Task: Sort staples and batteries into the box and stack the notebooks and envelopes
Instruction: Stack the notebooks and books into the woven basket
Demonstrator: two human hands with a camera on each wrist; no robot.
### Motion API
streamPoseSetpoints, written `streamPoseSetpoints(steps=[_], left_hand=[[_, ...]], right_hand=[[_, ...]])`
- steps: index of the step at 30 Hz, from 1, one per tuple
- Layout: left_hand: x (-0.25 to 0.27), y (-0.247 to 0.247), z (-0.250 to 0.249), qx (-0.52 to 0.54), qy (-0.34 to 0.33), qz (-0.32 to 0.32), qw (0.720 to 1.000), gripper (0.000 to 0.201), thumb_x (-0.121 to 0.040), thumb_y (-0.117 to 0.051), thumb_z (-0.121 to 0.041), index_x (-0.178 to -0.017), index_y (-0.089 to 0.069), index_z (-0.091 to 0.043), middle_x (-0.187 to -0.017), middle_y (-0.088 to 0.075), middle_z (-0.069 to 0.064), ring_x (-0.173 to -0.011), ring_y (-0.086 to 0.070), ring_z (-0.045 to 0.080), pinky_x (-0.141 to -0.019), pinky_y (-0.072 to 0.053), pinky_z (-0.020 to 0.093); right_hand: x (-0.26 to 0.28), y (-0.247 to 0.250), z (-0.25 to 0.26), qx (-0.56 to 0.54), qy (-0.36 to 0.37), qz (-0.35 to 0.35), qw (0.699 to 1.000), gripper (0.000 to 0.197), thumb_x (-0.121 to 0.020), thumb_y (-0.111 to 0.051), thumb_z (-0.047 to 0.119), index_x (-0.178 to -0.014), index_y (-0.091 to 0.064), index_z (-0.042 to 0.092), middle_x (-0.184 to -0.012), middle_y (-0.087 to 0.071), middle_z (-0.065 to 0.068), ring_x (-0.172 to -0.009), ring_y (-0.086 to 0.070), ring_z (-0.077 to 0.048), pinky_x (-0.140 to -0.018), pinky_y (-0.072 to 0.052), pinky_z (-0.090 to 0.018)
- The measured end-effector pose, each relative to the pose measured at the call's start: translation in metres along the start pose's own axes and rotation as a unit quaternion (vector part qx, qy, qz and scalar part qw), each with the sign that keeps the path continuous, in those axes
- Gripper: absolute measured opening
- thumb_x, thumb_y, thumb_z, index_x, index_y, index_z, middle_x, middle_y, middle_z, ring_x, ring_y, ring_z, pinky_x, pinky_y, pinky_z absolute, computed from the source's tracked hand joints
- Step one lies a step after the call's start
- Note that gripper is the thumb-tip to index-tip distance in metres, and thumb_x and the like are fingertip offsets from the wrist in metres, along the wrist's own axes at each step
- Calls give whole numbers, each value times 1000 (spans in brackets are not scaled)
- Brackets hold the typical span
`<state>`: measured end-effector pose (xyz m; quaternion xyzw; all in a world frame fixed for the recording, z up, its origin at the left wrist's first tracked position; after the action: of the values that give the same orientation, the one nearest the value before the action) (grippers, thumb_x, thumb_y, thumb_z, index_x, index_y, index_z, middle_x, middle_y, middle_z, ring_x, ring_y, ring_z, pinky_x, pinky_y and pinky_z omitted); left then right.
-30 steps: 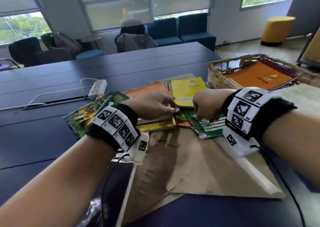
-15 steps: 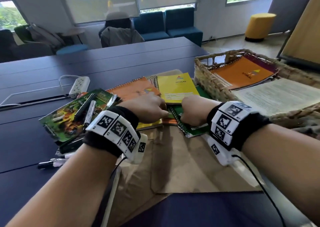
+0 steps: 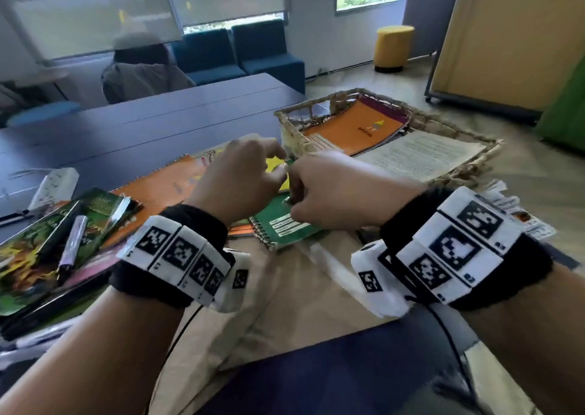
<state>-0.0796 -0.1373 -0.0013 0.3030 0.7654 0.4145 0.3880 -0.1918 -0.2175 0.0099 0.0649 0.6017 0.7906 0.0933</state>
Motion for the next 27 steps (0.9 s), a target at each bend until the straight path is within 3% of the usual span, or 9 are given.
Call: streamPoseSetpoints(steps=[4,8,12,14,18,21,23,27], left_hand=[[-21,-14,-52,49,-92,-14,994,15,-94,-63,-16,-103,-74,-20,-100,-72,-3,-94,-65,15,-80,-48,30],[-32,-28,-87,64,-152,14,986,18,-94,-62,-29,-106,-74,-25,-101,-70,-6,-96,-62,14,-81,-43,31],[-34,-60,-101,21,-121,137,983,34,-100,-57,-41,-129,-65,-26,-122,-65,-1,-109,-61,18,-90,-44,31],[-32,-73,-101,1,-106,187,977,39,-101,-52,-47,-133,-62,-28,-128,-65,0,-113,-62,19,-98,-46,34],[-32,-74,-100,-2,-95,210,973,40,-102,-48,-48,-134,-61,-29,-130,-66,0,-115,-62,18,-101,-47,40],[-33,-71,-99,-6,-91,221,971,38,-102,-47,-48,-133,-61,-30,-129,-66,-1,-114,-62,15,-100,-47,36],[-32,-72,-99,-8,-92,224,970,37,-103,-47,-47,-133,-61,-31,-129,-66,-2,-114,-61,14,-97,-46,33],[-30,-71,-99,0,-92,218,972,37,-104,-48,-46,-136,-59,-31,-130,-64,-5,-115,-59,12,-91,-40,28]], right_hand=[[39,36,-33,-24,-10,-13,1000,11,-87,-63,24,-96,-67,19,-82,-63,3,-68,-61,-13,-52,-46,-26],[75,60,-71,-72,-17,5,997,8,-89,-70,29,-96,-67,31,-73,-65,9,-62,-61,-7,-64,-54,-34],[104,69,-115,-99,-45,20,994,11,-91,-73,31,-99,-66,36,-75,-69,10,-60,-61,-5,-64,-50,-31],[112,62,-132,-97,-63,27,993,14,-90,-73,30,-100,-66,37,-77,-71,9,-64,-63,-7,-66,-50,-32],[114,36,-154,-85,-88,49,991,18,-88,-76,24,-99,-68,37,-78,-68,4,-67,-60,-9,-68,-52,-34],[110,23,-164,-79,-76,24,994,24,-88,-76,22,-105,-72,39,-76,-63,6,-66,-56,-4,-60,-46,-20],[106,21,-170,-57,-71,-6,996,28,-89,-76,24,-110,-71,42,-77,-61,12,-67,-56,-2,-60,-43,-17],[102,21,-172,17,-48,-29,998,27,-88,-75,26,-109,-70,40,-80,-66,12,-72,-62,-8,-69,-53,-37]])
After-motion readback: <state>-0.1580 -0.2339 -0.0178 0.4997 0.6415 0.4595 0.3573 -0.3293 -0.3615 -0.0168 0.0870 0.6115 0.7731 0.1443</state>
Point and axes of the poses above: each hand's wrist, its own x-axis away from the middle knuckle, its own y-axis out of the back of the hand, z = x × y, the point moved 4 cm from there along -x, towards the middle knuckle
